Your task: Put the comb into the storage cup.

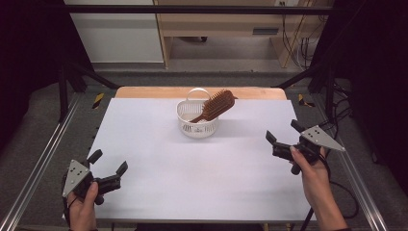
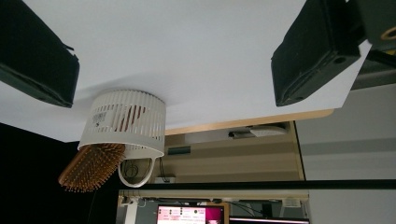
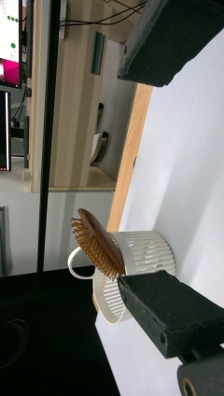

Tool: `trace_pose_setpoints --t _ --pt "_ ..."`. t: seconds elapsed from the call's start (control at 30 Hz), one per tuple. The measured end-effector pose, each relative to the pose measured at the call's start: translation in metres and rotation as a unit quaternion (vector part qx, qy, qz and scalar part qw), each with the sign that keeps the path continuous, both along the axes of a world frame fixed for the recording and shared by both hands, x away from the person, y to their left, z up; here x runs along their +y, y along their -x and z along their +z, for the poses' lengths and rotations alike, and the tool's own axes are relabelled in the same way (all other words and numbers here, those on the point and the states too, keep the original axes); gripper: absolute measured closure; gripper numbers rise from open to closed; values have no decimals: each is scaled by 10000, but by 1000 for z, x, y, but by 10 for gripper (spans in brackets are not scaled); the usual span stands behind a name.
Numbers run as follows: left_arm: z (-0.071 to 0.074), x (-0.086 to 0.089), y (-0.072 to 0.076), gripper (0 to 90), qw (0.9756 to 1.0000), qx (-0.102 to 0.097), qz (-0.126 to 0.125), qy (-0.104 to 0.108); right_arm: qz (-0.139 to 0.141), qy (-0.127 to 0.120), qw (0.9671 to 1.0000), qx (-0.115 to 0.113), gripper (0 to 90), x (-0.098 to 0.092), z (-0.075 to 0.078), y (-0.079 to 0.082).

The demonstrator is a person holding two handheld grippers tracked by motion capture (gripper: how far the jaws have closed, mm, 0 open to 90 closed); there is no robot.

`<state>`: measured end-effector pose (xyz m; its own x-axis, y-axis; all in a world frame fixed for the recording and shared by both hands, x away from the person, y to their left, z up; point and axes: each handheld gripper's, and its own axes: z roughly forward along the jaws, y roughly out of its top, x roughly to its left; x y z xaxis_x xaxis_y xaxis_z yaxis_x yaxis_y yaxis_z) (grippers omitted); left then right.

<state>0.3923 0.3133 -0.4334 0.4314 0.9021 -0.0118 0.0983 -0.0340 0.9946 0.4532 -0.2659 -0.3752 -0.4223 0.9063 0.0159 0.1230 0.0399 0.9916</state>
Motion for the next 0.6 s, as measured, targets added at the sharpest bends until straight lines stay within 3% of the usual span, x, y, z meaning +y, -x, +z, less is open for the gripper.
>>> trace_pose_setpoints --t 0.6 --pt "1 1 1 9 10000 -62 -26 0 -57 1 9999 137 35 -13 -24 17"
